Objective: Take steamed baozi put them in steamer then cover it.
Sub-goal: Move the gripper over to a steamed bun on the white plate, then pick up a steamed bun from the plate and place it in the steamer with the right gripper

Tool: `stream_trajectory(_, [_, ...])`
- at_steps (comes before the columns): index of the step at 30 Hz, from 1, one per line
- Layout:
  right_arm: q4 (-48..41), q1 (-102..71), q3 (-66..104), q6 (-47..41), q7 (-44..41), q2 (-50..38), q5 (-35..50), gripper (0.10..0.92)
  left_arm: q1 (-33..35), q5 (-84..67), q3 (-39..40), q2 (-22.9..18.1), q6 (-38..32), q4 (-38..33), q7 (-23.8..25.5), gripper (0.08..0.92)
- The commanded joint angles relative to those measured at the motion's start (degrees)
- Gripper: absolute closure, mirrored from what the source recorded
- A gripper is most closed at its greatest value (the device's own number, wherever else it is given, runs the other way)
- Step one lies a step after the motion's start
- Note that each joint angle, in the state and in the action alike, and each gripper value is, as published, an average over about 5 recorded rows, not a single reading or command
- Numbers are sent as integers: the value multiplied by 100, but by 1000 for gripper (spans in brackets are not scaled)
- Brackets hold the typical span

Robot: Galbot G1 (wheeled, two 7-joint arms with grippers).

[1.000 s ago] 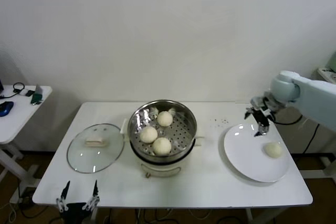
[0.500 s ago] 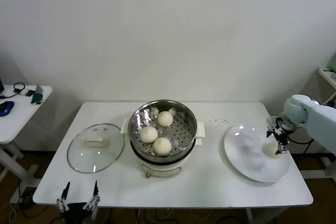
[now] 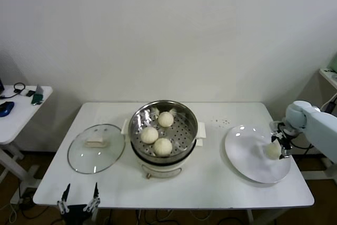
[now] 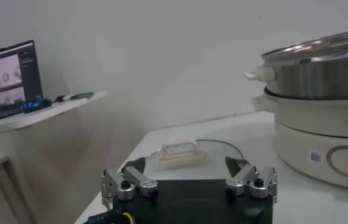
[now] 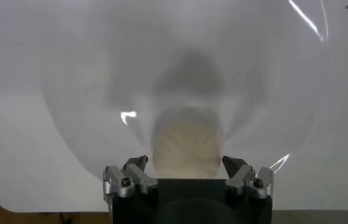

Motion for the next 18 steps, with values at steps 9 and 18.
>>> stream_trajectory(9, [-339, -92, 148, 57, -124, 205, -129, 300, 24, -9, -30, -6, -5, -48, -6, 177])
stream_trajectory(18, [-168, 784, -589, -390, -6, 132, 1323, 338, 23, -5, 3, -22, -11, -76, -4, 177])
